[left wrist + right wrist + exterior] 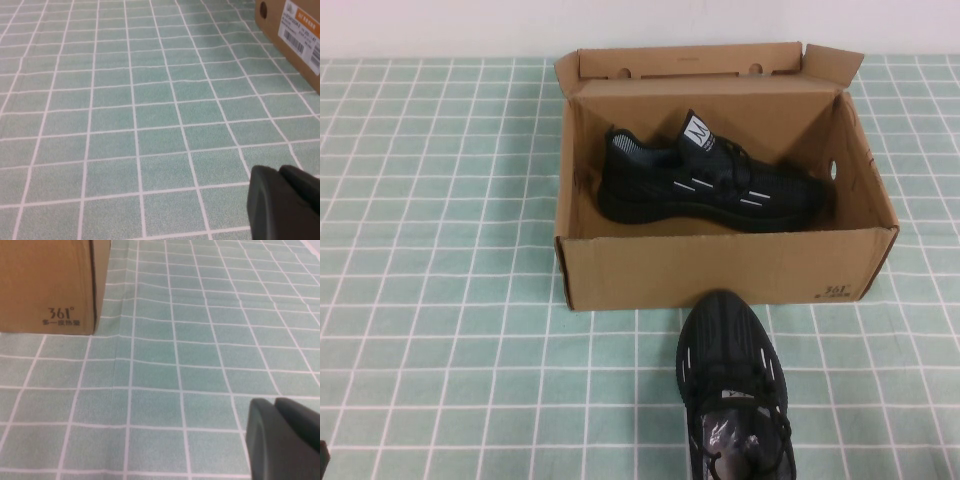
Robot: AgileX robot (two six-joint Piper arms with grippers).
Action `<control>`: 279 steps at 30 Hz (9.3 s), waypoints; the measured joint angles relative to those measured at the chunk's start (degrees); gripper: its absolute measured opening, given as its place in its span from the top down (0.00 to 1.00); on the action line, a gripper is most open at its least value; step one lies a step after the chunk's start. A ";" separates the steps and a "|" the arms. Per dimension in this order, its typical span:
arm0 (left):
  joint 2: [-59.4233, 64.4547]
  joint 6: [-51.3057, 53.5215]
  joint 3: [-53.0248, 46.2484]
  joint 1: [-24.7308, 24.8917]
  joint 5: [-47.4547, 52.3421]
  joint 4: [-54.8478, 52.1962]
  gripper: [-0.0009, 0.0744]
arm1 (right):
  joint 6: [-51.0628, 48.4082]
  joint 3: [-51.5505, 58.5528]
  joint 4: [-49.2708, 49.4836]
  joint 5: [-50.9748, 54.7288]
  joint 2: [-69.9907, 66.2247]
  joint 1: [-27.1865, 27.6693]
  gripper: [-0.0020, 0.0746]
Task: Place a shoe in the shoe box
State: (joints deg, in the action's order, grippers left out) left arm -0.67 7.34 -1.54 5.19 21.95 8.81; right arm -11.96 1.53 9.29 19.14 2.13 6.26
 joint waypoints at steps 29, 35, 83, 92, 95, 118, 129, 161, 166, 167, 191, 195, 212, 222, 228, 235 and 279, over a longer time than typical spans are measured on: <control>0.00 0.36 0.00 0.00 -48.38 0.38 0.99 | 5.02 0.00 23.02 -62.44 0.00 0.00 0.98; 0.00 -6.78 0.00 0.00 -51.63 0.38 0.99 | 10.59 -2.15 5.26 -70.56 0.00 0.00 0.98; 37.38 -14.52 46.36 0.00 20.20 -4.40 0.99 | -7.95 -56.85 23.01 24.63 -46.16 -9.66 0.98; 37.38 -14.52 46.36 0.00 21.44 -4.52 0.99 | -14.76 -61.79 30.45 46.96 -60.69 -15.83 0.98; 37.38 -14.52 46.36 0.00 21.44 -4.52 0.99 | -13.19 -62.30 31.12 45.30 -63.72 -23.52 0.98; 37.38 -14.70 46.36 0.63 22.33 -4.52 0.99 | 23.80 -62.30 7.75 25.92 -85.30 -55.25 0.37; 37.38 -14.70 46.36 0.63 22.33 -4.52 0.99 | 23.49 -62.30 7.02 23.84 -92.81 -55.25 0.38; 38.95 -5.04 46.36 0.63 24.77 28.40 0.99 | -9.09 -88.92 -9.75 49.50 -76.79 -55.39 0.98; 43.56 2.82 46.36 0.63 29.26 39.92 0.99 | -8.42 -89.75 -18.50 49.99 -75.82 -55.39 0.98; 44.62 4.28 46.36 0.63 30.11 42.00 0.99 | -7.91 -89.75 -19.11 50.07 -75.73 -55.39 0.98; 68.27 22.36 46.36 0.71 43.76 75.18 0.65 | -5.98 -89.75 -27.53 50.93 -75.69 -55.39 0.98; 68.27 21.21 46.36 0.71 41.86 73.66 0.32 | -5.98 -89.75 -27.88 50.13 -75.69 -55.39 0.98; 77.62 23.36 46.36 1.77 40.63 82.21 0.11 | -5.98 -90.26 -25.82 42.64 -75.08 -55.39 0.98; 84.54 27.40 48.12 9.38 35.96 86.70 0.11 | -8.15 -90.26 -16.93 41.05 -75.08 -55.39 0.98; 86.89 28.25 50.17 10.91 35.12 87.52 0.19 | -9.52 -90.26 -15.53 42.19 -75.08 -55.39 0.98; 87.24 29.91 50.43 10.91 34.39 88.17 0.77 | -9.63 -90.26 -15.28 43.61 -75.08 -55.39 0.98; 87.56 51.54 50.42 10.91 26.48 85.65 0.77 | 88.50 -48.80 -15.00 -7.52 -54.33 -55.28 0.11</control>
State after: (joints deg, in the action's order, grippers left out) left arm 86.89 58.88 48.88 16.10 48.43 94.46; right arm 76.54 -47.26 -5.70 11.63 -52.19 -49.02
